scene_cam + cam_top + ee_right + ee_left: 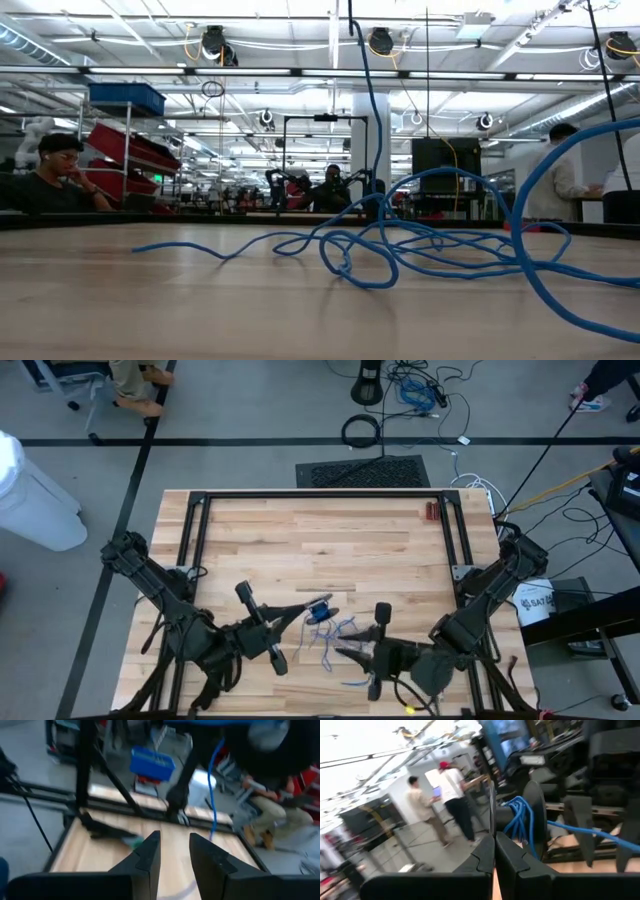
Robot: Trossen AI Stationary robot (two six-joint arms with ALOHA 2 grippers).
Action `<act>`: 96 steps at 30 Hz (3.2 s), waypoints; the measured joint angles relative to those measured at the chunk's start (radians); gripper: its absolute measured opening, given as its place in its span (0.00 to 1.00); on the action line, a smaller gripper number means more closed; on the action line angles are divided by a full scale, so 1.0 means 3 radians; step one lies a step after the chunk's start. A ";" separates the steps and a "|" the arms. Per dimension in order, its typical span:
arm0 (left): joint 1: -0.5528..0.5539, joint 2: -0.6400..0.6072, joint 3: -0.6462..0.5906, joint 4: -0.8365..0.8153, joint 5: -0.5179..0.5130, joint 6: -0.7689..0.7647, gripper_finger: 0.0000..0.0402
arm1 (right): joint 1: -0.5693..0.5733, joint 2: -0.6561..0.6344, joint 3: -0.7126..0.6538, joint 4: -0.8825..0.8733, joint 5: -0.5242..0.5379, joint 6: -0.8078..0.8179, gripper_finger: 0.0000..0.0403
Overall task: Coil cords
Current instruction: Uncoil the blue wire from the black spool
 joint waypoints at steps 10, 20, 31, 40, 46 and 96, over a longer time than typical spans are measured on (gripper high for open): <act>-0.0004 0.0000 0.0000 0.0009 0.0265 -0.0159 0.02 | -0.0146 0.0358 0.0002 0.0105 0.0096 -0.0416 0.24; -0.0004 0.0000 0.0000 0.0007 0.0275 -0.0157 0.02 | -0.0230 0.0498 -0.0004 0.0515 0.0885 -0.1063 0.42; -0.0026 0.0000 0.0000 0.0008 0.0345 -0.0159 0.02 | -0.0457 0.0501 -0.0004 0.0475 0.0649 -0.0756 0.32; -0.0025 0.0000 0.0000 0.0008 0.0345 -0.0157 0.02 | -0.0519 0.0501 -0.0003 0.0453 0.0357 -0.0616 0.04; -0.0024 -0.0001 0.0000 -0.0069 0.0232 -0.0048 0.02 | -0.0315 0.0498 0.0002 0.0572 0.0315 -0.0685 0.01; -0.0676 -0.0001 0.0000 0.0196 -0.0311 0.1680 0.00 | -0.0231 0.0222 0.0002 -0.1848 0.0240 0.0899 0.01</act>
